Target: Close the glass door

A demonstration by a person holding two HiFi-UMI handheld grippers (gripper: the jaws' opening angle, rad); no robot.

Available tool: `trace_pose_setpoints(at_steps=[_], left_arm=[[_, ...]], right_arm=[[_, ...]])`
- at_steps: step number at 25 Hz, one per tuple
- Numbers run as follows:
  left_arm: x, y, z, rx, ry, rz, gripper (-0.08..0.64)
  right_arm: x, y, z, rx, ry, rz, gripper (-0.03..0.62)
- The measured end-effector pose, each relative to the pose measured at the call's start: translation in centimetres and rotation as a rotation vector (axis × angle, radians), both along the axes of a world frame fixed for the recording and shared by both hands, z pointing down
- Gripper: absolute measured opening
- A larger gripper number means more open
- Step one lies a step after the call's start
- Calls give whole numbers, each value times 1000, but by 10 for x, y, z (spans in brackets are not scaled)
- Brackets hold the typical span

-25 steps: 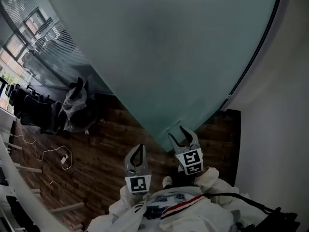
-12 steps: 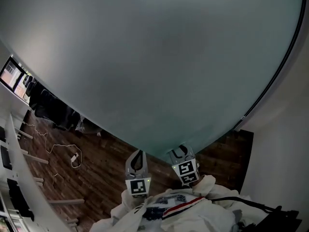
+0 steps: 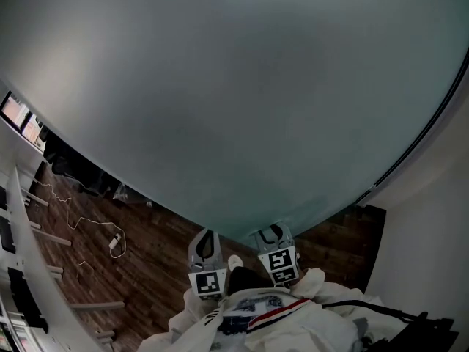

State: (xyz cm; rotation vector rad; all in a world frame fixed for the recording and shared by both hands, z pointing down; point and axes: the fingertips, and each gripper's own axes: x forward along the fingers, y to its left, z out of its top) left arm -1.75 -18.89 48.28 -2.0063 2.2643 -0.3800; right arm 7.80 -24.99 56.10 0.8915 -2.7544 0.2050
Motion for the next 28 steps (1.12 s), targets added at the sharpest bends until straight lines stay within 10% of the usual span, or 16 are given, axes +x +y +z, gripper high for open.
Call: trace_pose_setpoints(at_steps=[17, 28], left_arm=[[-119, -113, 26, 25, 34, 183, 2], [-122, -174, -12, 37, 46, 333, 2]], right_arm=[[-65, -102, 21, 2, 33, 200, 123], [-57, -179, -11, 4, 14, 320, 123]])
